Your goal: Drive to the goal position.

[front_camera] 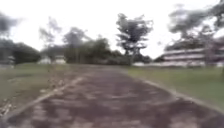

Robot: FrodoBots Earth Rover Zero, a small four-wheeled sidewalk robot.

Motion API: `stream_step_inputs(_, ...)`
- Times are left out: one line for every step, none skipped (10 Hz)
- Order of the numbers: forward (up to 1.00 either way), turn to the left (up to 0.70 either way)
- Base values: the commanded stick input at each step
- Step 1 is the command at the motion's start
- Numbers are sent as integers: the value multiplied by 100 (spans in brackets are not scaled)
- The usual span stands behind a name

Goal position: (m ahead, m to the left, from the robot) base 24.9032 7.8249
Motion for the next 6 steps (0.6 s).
stream_step_inputs(70, 0)
stream_step_inputs(70, 0)
stream_step_inputs(70, 0)
stream_step_inputs(70, 0)
stream_step_inputs(70, 0)
stream_step_inputs(70, 0)
